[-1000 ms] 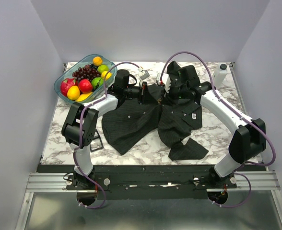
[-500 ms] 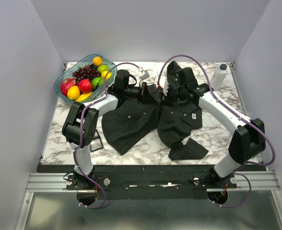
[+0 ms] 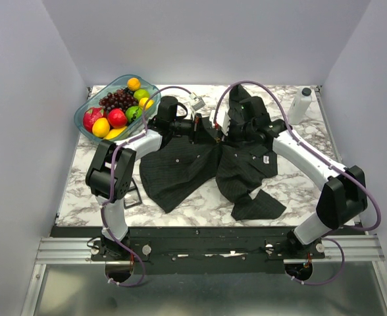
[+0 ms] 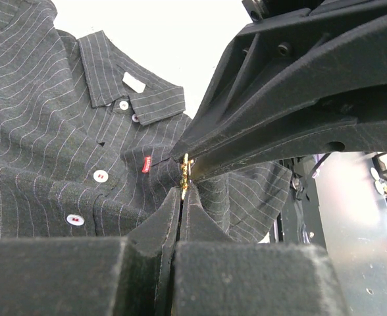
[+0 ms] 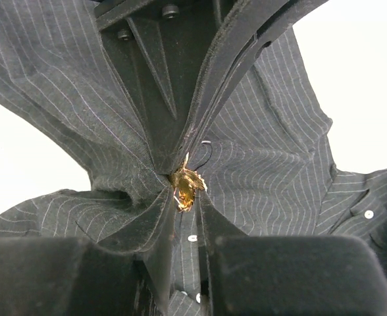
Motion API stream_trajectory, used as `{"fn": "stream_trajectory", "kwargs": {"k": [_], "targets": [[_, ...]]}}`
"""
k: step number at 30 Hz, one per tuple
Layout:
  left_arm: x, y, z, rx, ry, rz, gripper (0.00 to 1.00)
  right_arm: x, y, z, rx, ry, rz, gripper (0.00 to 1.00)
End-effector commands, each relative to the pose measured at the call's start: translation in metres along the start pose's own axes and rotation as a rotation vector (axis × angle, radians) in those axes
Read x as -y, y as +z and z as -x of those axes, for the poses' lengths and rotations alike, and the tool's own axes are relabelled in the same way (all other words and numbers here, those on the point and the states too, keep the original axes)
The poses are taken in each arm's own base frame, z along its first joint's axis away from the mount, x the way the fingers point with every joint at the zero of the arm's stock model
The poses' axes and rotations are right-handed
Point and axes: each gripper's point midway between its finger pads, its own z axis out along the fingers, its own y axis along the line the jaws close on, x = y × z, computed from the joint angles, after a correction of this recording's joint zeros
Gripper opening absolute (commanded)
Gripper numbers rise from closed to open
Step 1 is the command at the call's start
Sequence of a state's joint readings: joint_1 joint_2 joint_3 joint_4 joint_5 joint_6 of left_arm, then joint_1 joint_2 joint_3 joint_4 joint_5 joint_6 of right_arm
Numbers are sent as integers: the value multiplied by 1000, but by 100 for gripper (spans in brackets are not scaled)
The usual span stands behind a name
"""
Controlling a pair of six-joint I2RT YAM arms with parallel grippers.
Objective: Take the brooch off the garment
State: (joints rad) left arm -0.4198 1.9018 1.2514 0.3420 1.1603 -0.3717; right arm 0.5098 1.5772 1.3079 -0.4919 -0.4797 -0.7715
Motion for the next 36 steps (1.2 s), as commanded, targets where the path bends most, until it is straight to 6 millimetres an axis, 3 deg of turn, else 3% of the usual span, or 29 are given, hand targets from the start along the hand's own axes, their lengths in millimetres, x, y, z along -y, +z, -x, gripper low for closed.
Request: {"fn": "stream_trajectory", "kwargs": {"k": [1,8,14,21,25,27,30,33,36], "targets": [[6,4,13,6,32,-47,0,-1,4,10,32,-58,-45,22],[11,7,13,-4,37,-73,0,19,8,37,146,-80,-197,18],[10,9,12,-13,40,-61,0,24,11,62,238,60,-207,18],[11,8,13,-14,49,-41,0,33,12,68,245,164,-237,21],[2,4,13,-17,62,30,0,30,-17,94,290,177,-224,28],[-1,1,15,-8,64,54,0,27,-42,111,327,197,-210,32],[-5,-2,16,0,53,70,0,28,-64,120,350,202,-238,36],[-7,-3,18,7,43,65,0,27,-69,112,332,163,-257,37],[-6,-4,21,20,39,54,0,28,-59,86,271,158,-270,37]]}}
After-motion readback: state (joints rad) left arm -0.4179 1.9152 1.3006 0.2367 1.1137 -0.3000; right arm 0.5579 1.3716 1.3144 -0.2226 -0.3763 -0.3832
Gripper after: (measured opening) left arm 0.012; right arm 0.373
